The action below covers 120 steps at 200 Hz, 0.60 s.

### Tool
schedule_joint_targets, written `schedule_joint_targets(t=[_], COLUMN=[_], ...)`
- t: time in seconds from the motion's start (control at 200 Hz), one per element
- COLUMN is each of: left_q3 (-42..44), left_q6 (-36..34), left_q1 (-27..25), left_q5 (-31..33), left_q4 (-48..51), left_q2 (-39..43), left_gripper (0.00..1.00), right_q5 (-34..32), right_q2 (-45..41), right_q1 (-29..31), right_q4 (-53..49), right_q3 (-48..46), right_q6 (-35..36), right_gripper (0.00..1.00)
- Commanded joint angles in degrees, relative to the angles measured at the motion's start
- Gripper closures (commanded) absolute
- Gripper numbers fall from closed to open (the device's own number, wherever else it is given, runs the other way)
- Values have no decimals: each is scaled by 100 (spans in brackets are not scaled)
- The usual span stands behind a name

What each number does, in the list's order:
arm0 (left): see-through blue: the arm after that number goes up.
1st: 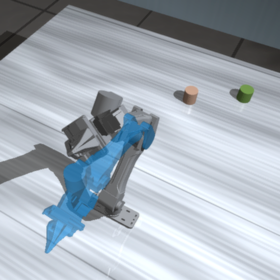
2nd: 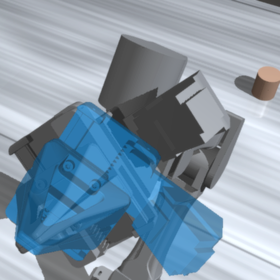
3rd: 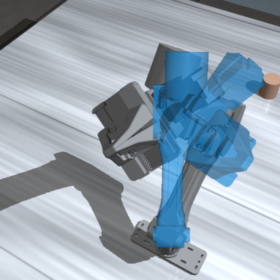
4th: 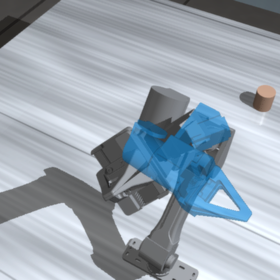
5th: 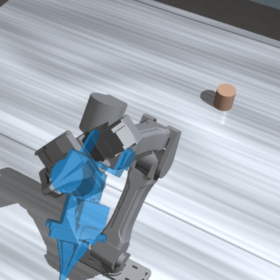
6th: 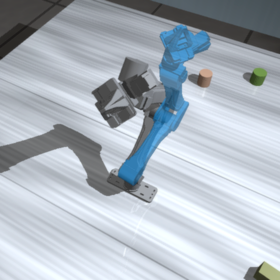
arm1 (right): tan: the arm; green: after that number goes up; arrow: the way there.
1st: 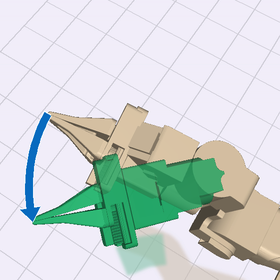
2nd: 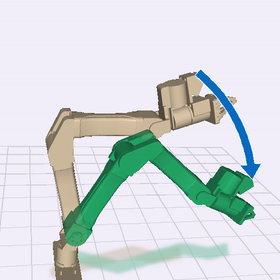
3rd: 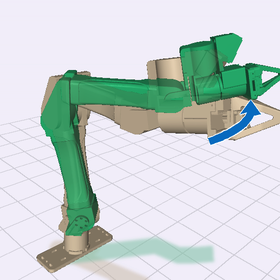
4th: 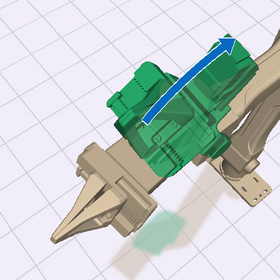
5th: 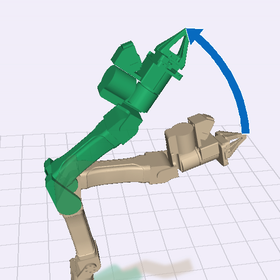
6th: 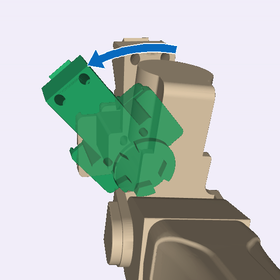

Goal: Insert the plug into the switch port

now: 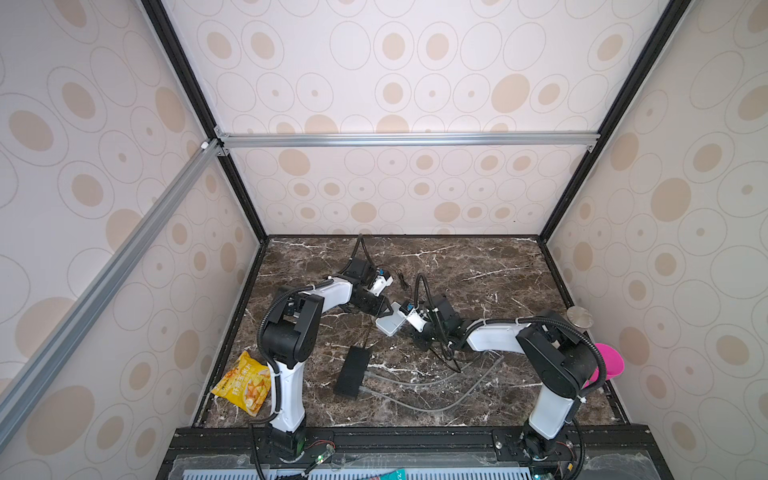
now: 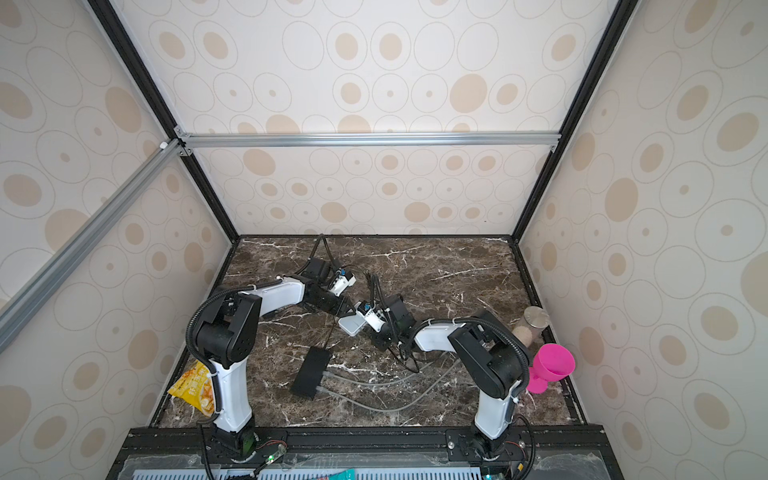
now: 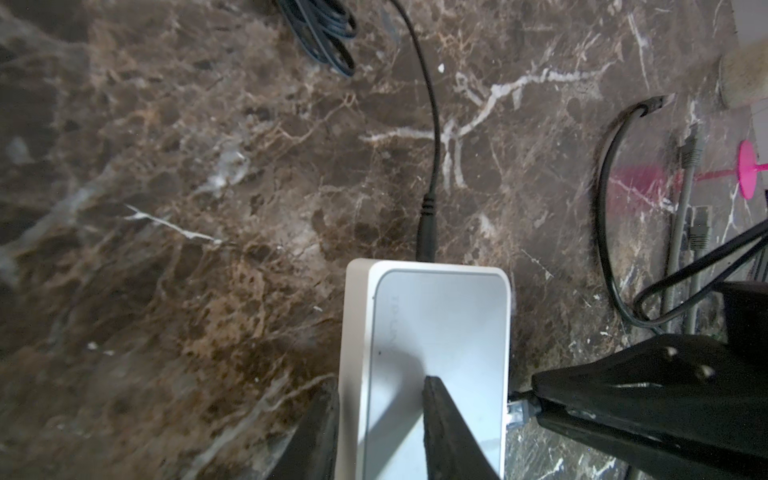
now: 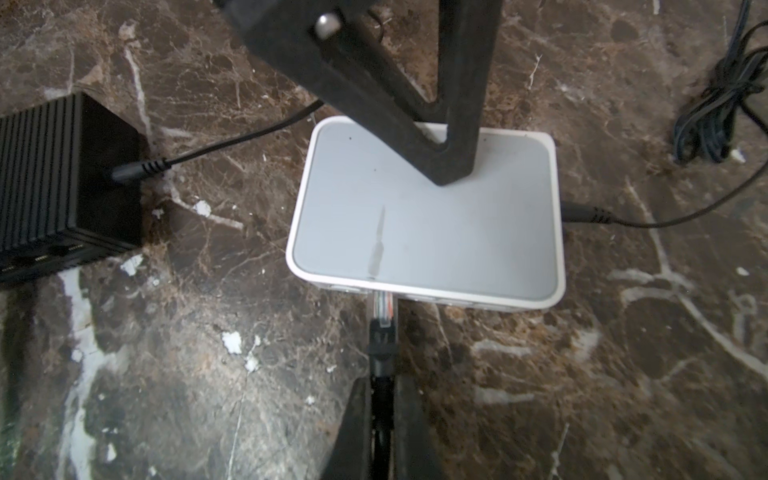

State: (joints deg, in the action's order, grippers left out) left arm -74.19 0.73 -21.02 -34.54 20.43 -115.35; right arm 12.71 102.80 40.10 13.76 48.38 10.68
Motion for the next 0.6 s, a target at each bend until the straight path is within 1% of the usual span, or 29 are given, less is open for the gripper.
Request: schedule_joint_targets(t=[0.0, 0.11, 0.21, 0.27, 0.46, 0.595], left_q3=[190, 330, 380, 371, 353, 332], left_q6=[-114, -138, -204, -236, -323, -389], left_q1=[-84, -130, -137, -142, -213, -245], left_q5=[241, 246, 260, 223, 216, 225], left_q4=[474, 475, 536, 578, 697, 757], left_q2=[-272, -192, -199, -244, -402, -459], left_gripper=[67, 67, 73, 75, 76, 76], right_q5=[-274, -520, -542, -504, -457, -423], right_q2=[147, 184, 196, 222, 232, 293], right_q1=[61, 62, 62, 60, 65, 68], right_q4=[261, 396, 452, 433, 556, 504], right_q3=[223, 226, 233, 270, 310, 514], right_q6=[-89, -169, -155, -130, -33, 35], right_gripper=[100, 100, 100, 100, 100, 100])
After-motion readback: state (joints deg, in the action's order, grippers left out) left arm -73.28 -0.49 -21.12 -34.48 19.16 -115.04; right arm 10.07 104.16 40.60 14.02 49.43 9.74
